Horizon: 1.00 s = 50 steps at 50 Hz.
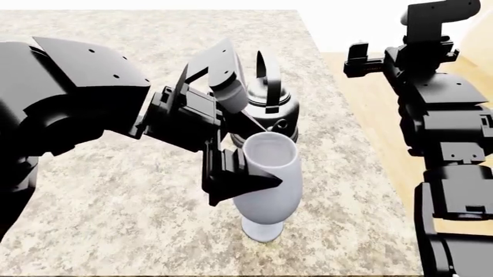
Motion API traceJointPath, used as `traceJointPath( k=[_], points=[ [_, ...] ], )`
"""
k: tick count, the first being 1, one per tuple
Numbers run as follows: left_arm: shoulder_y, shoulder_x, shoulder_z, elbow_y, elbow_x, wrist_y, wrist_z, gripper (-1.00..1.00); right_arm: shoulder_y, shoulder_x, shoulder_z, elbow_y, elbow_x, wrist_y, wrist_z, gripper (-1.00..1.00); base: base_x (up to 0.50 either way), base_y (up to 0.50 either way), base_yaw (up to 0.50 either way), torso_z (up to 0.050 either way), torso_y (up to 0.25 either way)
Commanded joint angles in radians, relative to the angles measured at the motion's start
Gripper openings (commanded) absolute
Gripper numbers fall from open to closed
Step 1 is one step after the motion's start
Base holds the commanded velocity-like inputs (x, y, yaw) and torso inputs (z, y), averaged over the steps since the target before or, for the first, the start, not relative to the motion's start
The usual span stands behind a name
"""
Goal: Pick the wine glass and kettle non electric and place them in the sink. Then turn on the water.
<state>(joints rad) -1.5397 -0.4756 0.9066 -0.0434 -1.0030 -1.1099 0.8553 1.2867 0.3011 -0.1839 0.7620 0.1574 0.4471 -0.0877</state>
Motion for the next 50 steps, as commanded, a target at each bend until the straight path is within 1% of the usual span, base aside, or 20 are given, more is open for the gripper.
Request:
traceJointPath(
  k=[1, 2, 3, 15, 28, 36, 50],
  points=[
    [0.008, 0.020, 0.032, -0.025, 0.020, 0.015, 0.020, 1.00, 0.017, -0.007, -0.004, 0.057, -0.002, -0.036, -0.005, 1.00, 0.00, 0.00, 0.00, 0.000, 0.000],
    [0.009, 0.019, 0.032, -0.024, 0.019, 0.015, 0.020, 1.00, 0.017, -0.008, -0.004, 0.061, -0.002, -0.038, -0.005, 1.00, 0.00, 0.00, 0.00, 0.000, 0.000],
    [0.010, 0.017, 0.031, -0.021, 0.016, 0.014, 0.019, -1.00, 0.018, -0.009, -0.005, 0.067, -0.002, -0.042, -0.006, 1.00, 0.00, 0.00, 0.00, 0.000, 0.000],
    [0.024, -0.003, 0.010, 0.000, 0.015, 0.044, 0.000, -1.00, 0.024, -0.016, -0.013, 0.073, -0.005, -0.044, -0.005, 1.00, 0.00, 0.00, 0.00, 0.000, 0.000],
    [-0.006, -0.048, -0.072, 0.046, -0.035, 0.034, -0.059, -1.00, 0.025, -0.017, -0.017, 0.038, -0.002, -0.019, -0.003, 1.00, 0.00, 0.00, 0.00, 0.000, 0.000],
    [-0.017, -0.109, -0.131, 0.105, -0.088, 0.000, -0.116, -1.00, 0.026, -0.021, -0.022, 0.009, -0.001, 0.003, 0.000, 1.00, 0.00, 0.00, 0.00, 0.000, 0.000],
    [0.018, -0.237, -0.254, 0.230, -0.228, -0.069, -0.281, -1.00, 0.041, -0.036, -0.035, -0.019, 0.001, 0.031, -0.002, 1.00, 0.00, 0.00, 0.00, 0.000, 0.000]
  ],
)
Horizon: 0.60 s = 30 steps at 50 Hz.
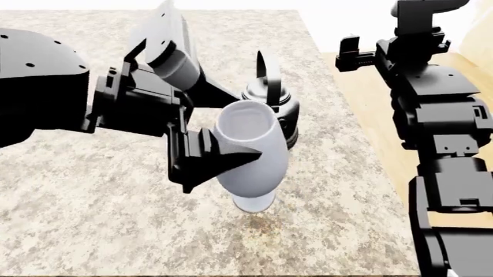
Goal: Pick the wine glass and kettle non electric and place them in the sink. Then turn on the water.
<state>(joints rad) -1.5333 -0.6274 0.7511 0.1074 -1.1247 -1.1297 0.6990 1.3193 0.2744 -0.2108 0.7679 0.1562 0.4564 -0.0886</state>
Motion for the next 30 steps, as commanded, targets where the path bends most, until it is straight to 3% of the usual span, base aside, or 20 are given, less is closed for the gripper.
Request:
traceJointPath(
  k=[1, 16, 30],
  points=[
    [0.014, -0.094, -0.107, 0.085, -0.115, -0.053, -0.136, -1.00, 0.008, -0.010, -0.009, -0.031, 0.003, 0.026, -0.001, 1.00, 0.00, 0.00, 0.00, 0.000, 0.000],
    [0.044, -0.213, -0.198, 0.146, -0.214, -0.115, -0.356, -1.00, 0.012, -0.032, -0.048, -0.154, 0.016, 0.134, -0.032, 1.00, 0.00, 0.00, 0.00, 0.000, 0.000],
    [0.049, -0.276, -0.257, 0.126, -0.290, -0.168, -0.592, -1.00, 0.039, -0.069, -0.074, -0.329, 0.048, 0.351, -0.027, 1.00, 0.00, 0.00, 0.00, 0.000, 0.001]
  ],
)
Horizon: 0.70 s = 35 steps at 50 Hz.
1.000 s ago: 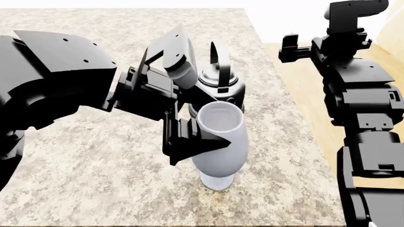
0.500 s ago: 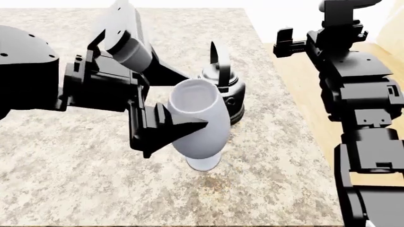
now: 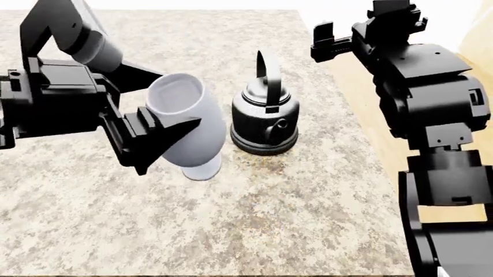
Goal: Pick the wine glass and kettle non electric and place them in the sink. Then turn on the water.
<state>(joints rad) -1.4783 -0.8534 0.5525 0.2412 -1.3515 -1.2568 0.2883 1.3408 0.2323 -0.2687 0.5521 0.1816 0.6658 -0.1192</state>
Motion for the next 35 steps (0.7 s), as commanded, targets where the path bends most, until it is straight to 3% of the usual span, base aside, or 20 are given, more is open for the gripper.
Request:
traceJointPath(
  k=[1, 13, 26, 30, 35],
  points=[
    [-0.011, -0.051, -0.058, -0.010, -0.063, -0.045, -0.192, -1.00, 0.018, -0.032, -0.014, -0.126, 0.027, 0.160, 0.006, 1.00, 0.00, 0.00, 0.00, 0.000, 0.000],
    [0.002, -0.080, -0.044, -0.011, -0.024, -0.044, -0.240, -1.00, 0.097, -0.100, -0.015, -0.150, 0.075, 0.361, 0.024, 1.00, 0.00, 0.00, 0.00, 0.000, 0.001],
    [0.024, -0.116, -0.050, 0.024, -0.063, -0.047, -0.272, -1.00, 0.301, -0.206, -0.031, 0.144, 0.098, 0.416, 0.010, 1.00, 0.00, 0.00, 0.00, 0.000, 0.001],
    [0.027, -0.124, -0.053, 0.035, -0.084, -0.049, -0.289, -1.00, 0.345, -0.230, -0.087, 0.246, 0.132, 0.404, 0.001, 1.00, 0.00, 0.00, 0.00, 0.000, 0.000],
    [0.025, -0.129, -0.050, 0.040, -0.092, -0.051, -0.293, -1.00, 0.406, -0.232, -0.275, 0.382, 0.358, 0.332, 0.061, 1.00, 0.00, 0.00, 0.00, 0.000, 0.000]
  ],
)
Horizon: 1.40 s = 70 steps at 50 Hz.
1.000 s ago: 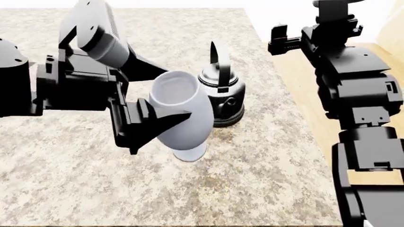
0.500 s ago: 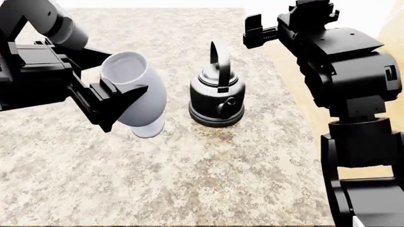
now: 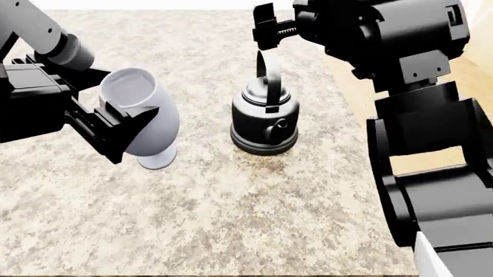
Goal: Pick the wine glass and kettle non electric and place them in the sink. Then turn on the water.
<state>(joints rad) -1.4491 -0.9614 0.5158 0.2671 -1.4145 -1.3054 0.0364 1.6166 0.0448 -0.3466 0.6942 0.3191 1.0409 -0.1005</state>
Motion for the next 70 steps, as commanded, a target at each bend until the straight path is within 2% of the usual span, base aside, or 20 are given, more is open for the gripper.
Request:
traceJointPath(
  k=[1, 10, 16, 27, 41, 70],
  points=[
    [-0.005, -0.023, -0.012, 0.014, -0.027, -0.002, -0.039, -1.00, 0.144, -0.044, -0.241, 0.267, 0.273, -0.062, 0.053, 1.00, 0.00, 0.00, 0.00, 0.000, 0.000],
    [0.003, -0.041, 0.010, 0.013, 0.028, 0.026, 0.018, -1.00, 0.257, -0.045, -0.601, 0.468, 0.744, -0.184, 0.110, 1.00, 0.00, 0.00, 0.00, 0.000, 0.001],
    [0.012, -0.046, 0.017, 0.018, 0.038, 0.038, 0.029, -1.00, 0.289, -0.045, -0.852, 0.506, 1.017, -0.204, 0.133, 1.00, 0.00, 0.00, 0.00, 0.000, 0.000],
    [0.024, -0.055, 0.015, 0.027, 0.018, 0.044, 0.017, -1.00, 0.305, -0.045, -1.135, 0.513, 1.303, -0.262, 0.169, 1.00, 0.00, 0.00, 0.00, 0.000, 0.001],
    [0.026, -0.055, 0.018, 0.033, 0.004, 0.049, 0.014, -1.00, 0.281, -0.045, -1.245, 0.545, 1.411, -0.306, 0.170, 1.00, 0.00, 0.00, 0.00, 0.001, 0.001],
    [0.061, -0.069, 0.027, 0.041, 0.002, 0.079, 0.017, -1.00, 0.202, -0.045, -1.267, 0.533, 1.437, -0.341, 0.168, 1.00, 0.00, 0.00, 0.00, 0.000, 0.001]
  ],
)
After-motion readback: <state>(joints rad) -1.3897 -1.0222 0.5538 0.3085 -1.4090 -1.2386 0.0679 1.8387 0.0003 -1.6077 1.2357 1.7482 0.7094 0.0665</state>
